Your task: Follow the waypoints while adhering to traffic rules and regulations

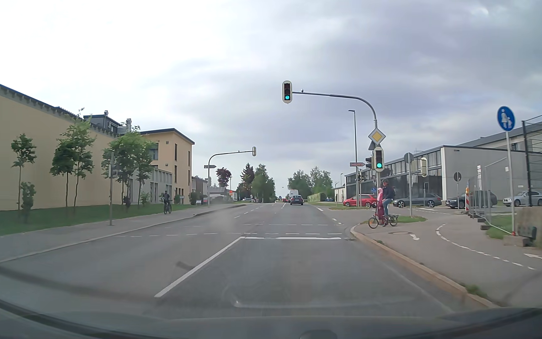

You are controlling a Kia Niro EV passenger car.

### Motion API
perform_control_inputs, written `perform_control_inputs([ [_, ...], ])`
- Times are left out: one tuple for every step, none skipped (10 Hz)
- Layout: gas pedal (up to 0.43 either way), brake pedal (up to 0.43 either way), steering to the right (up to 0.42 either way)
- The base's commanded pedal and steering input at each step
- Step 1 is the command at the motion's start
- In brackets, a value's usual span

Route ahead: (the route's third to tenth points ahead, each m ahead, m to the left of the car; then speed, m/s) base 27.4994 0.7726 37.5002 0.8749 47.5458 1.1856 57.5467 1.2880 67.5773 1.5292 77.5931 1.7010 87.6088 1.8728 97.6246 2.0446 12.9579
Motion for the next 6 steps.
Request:
perform_control_inputs([
  [0.169,0.0,0.002],
  [0.169,0.0,0.002],
  [0.169,0.0,0.002],
  [0.157,0.0,0.002],
  [0.15,0.0,0.002],
  [0.15,0.0,0.002],
])
